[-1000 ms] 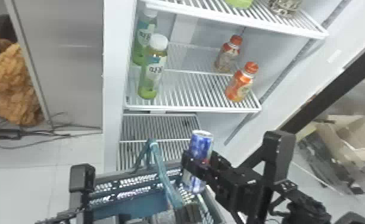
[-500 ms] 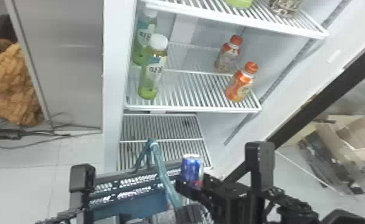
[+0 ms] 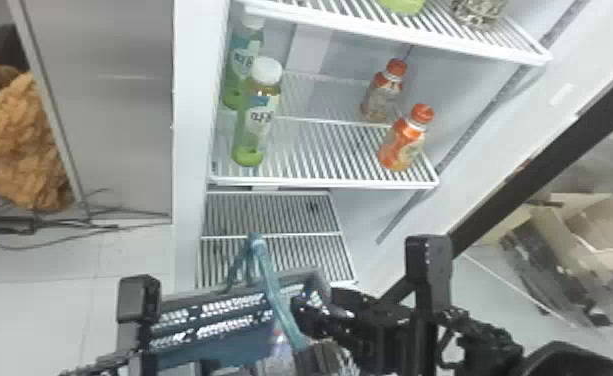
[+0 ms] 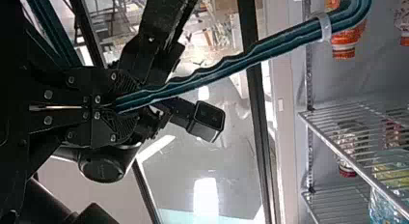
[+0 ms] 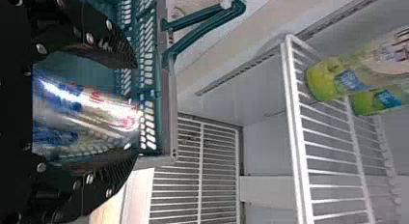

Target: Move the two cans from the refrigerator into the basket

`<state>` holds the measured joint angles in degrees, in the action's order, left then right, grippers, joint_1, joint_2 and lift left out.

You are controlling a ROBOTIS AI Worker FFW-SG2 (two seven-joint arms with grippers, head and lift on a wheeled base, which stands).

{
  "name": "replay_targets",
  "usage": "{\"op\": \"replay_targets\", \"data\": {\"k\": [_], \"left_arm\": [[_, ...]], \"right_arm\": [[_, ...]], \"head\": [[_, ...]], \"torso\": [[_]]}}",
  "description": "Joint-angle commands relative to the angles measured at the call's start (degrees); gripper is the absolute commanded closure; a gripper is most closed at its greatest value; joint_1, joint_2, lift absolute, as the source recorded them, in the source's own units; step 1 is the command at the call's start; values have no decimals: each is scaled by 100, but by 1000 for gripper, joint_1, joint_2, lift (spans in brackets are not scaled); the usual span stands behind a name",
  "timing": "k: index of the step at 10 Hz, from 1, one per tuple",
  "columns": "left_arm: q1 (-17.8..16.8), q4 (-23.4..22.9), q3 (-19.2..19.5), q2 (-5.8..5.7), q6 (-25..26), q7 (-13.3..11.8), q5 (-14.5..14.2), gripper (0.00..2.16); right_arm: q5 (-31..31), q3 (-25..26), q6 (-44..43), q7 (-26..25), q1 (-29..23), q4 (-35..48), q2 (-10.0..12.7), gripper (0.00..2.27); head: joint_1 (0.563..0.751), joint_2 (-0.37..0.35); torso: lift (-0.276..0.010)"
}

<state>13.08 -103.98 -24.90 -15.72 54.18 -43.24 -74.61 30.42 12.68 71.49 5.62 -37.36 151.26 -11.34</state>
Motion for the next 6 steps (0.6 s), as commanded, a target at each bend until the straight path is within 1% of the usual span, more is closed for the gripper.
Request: {"op": "replay_targets", "data": {"k": [1, 4, 6], "left_arm": [[0, -1, 0, -1, 9, 0, 0, 1181], [0, -1, 0, -10, 9, 0, 0, 1181], [0, -1, 0, -10, 9, 0, 0, 1181]], "right_arm": [[-48, 1, -484, 0, -88, 12, 9, 343], [-380, 1, -1286, -53, -271, 237, 36, 340], [-665, 1, -1905, -237, -454, 420, 53, 340]], "head": [[695, -350], [695, -350], [695, -350]], "torso": [[-276], [-276], [-276]]}}
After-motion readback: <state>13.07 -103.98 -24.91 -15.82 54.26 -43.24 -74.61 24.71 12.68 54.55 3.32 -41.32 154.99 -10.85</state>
